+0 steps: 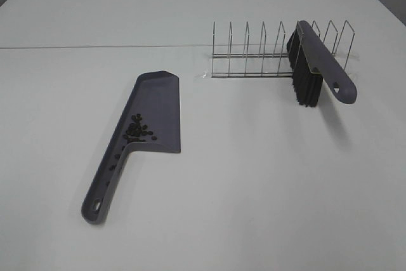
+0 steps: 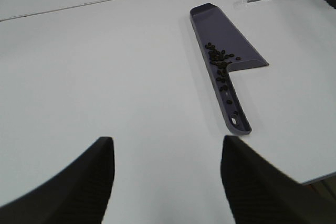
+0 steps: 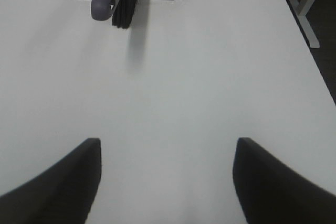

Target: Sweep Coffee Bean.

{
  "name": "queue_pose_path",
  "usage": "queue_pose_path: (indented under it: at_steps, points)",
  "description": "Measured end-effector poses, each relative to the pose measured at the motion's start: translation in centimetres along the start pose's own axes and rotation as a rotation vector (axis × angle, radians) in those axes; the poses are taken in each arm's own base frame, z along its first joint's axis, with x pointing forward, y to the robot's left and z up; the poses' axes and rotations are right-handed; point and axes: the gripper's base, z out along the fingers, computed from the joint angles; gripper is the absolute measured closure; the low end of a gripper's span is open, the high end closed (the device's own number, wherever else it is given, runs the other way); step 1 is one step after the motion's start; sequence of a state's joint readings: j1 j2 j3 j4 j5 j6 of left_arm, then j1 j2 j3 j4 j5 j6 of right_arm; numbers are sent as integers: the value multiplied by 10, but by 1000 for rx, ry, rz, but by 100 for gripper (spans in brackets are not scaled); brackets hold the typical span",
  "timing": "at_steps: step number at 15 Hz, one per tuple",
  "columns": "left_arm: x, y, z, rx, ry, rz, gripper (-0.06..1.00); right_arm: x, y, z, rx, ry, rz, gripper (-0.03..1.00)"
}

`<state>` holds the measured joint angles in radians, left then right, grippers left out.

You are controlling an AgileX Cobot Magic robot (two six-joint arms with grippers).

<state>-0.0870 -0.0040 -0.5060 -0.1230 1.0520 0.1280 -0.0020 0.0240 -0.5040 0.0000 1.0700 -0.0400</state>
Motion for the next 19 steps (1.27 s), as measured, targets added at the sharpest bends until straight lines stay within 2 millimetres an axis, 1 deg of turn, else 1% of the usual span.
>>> queue_pose_path:
  at_steps: [3, 19]
  points:
    - [0, 0, 0, 0, 0, 0, 36, 2, 0, -4, 2, -29, 0, 29]
    - [0, 0, 0, 0, -1, 0, 36, 2, 0, -4, 2, -30, 0, 29]
